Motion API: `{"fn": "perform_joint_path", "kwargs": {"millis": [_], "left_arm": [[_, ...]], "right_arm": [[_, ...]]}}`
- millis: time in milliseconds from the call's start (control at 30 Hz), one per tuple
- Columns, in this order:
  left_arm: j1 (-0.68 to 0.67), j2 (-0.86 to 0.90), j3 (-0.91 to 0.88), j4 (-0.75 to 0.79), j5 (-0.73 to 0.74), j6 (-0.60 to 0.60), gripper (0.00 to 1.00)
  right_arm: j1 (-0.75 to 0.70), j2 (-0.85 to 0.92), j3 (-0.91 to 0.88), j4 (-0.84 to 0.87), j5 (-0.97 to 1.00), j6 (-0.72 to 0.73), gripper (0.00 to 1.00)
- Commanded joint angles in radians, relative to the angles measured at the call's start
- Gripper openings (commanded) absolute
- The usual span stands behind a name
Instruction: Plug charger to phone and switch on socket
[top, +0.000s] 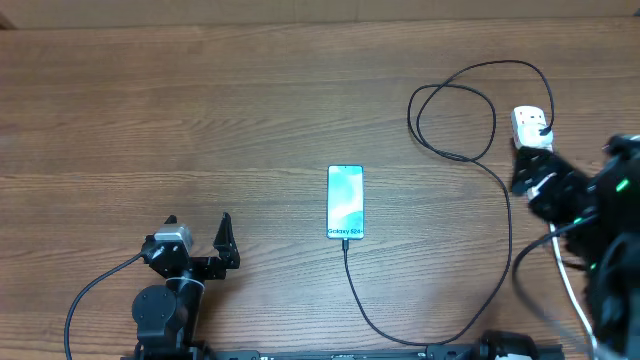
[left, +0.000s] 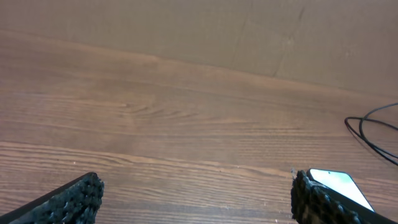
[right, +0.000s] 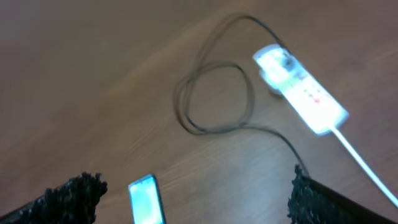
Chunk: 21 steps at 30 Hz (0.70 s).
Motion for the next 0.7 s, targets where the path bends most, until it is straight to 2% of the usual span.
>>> {"fn": "perform_joint_path", "kwargs": {"millis": [0,33,100,333,467,667], "left_arm": [[0.01,0.002,0.001,-0.008,0.018,0.023,1.0],[0.01,0.002,0.001,-0.008,0.018,0.023,1.0],[0.01,0.002,0.001,-0.008,0.018,0.023,1.0],[0.01,0.002,0.001,-0.008,0.018,0.023,1.0],[0.01,0.002,0.001,-0.008,0.018,0.023,1.0],[0.01,0.002,0.001,-0.008,0.018,0.023,1.0]], "right_arm": [[0.081,-0.14,-0.233,0.187,0.04,-0.007,1.0],[0.103,-0.216,-0.361,0.324,0.037,-0.006,1.0],[0.111,-0.305,-0.497,0.47,0.024,-0.006,1.0],[0.11,-0.55,-0.868,0.857,0.007,-0.007,1.0],[0.11,-0.665,-1.011,0.954,0.008,-0.007,1.0],[0.109,-0.792,-1.114,0.963,0.055,-0.008,1.0]]}}
